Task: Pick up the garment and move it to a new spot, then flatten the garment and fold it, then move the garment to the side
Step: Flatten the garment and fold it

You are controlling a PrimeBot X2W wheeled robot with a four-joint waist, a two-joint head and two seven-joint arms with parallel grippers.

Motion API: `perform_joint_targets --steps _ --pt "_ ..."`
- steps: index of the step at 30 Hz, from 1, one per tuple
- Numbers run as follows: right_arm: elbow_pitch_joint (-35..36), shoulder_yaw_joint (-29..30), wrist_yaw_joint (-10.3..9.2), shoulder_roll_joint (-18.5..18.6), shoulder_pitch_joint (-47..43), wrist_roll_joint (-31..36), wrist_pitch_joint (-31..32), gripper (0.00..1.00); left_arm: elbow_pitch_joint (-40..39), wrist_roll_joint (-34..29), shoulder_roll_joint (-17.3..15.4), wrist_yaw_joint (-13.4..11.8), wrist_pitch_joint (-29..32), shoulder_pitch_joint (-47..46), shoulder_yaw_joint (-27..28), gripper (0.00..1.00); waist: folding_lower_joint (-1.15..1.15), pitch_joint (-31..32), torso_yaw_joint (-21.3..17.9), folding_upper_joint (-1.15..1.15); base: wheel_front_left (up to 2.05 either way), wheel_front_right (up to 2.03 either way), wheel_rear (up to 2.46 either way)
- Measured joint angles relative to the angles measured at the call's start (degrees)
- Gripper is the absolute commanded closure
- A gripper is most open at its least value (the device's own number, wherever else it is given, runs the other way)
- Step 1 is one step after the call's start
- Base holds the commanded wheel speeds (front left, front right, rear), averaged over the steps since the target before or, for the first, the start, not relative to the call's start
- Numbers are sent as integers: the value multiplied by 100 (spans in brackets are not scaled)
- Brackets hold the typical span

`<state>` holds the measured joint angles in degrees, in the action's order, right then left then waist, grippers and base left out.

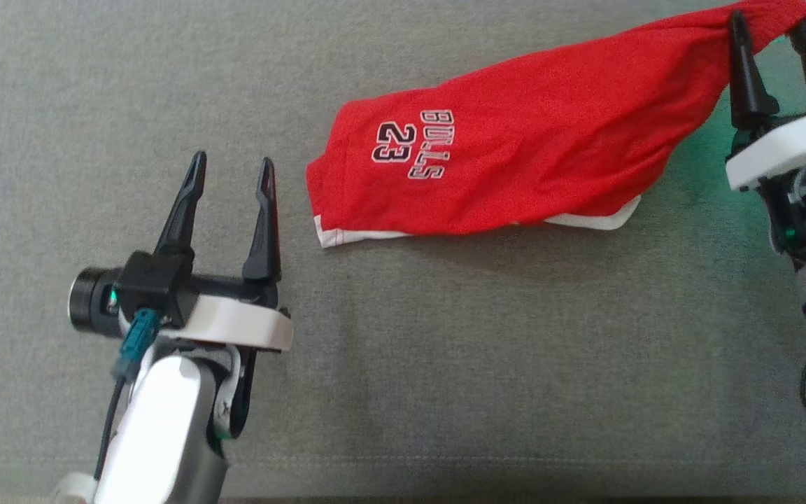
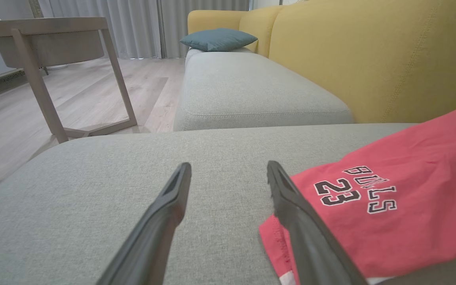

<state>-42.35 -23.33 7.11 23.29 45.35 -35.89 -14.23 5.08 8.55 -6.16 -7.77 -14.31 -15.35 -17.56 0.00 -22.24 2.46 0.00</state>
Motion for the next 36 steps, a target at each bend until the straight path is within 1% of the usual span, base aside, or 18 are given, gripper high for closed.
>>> perform_joint_targets --steps 1,4,6,10,14,20,28,30,31,36 --pt "0 0 0 0 0 0 0 0 0 0 0 0 0 0 0 0 0 0 0 0 0 0 0" --pt "523 319 0 -8 -438 108 -13 0 1 0 -14 -12 0 138 33 0 0 125 -104 0 0 0 0" --pt "711 463 0 -11 -771 120 -11 0 1 0 -25 -12 0 191 65 0 0 202 -164 0 0 0 0" --pt "972 675 0 -70 -1401 148 309 0 7 0 -30 -8 0 232 74 0 0 345 -236 0 0 0 0" --pt "1303 823 0 -180 -1766 218 592 0 15 0 -32 -3 0 234 71 0 0 423 -254 0 0 0 0" --pt "1934 1157 0 -366 -2304 588 656 0 37 1 -51 4 0 341 74 0 0 551 -251 0 0 0 0" --pt "3186 1684 0 -905 -3440 1284 831 0 89 27 -73 -12 0 738 89 0 0 848 -283 0 0 0 0" --pt "3543 1841 0 -1068 -3719 1468 936 0 89 27 -82 -14 0 791 98 0 0 907 -294 0 0 0 0" --pt "3838 1927 0 -1207 -3957 1612 1034 0 91 29 -92 -30 0 829 101 0 0 941 -308 0 0 0 0" --pt "4418 2094 0 -1479 -4368 1884 1218 0 91 79 -121 -59 0 839 103 0 0 998 -345 0 0 0 0"
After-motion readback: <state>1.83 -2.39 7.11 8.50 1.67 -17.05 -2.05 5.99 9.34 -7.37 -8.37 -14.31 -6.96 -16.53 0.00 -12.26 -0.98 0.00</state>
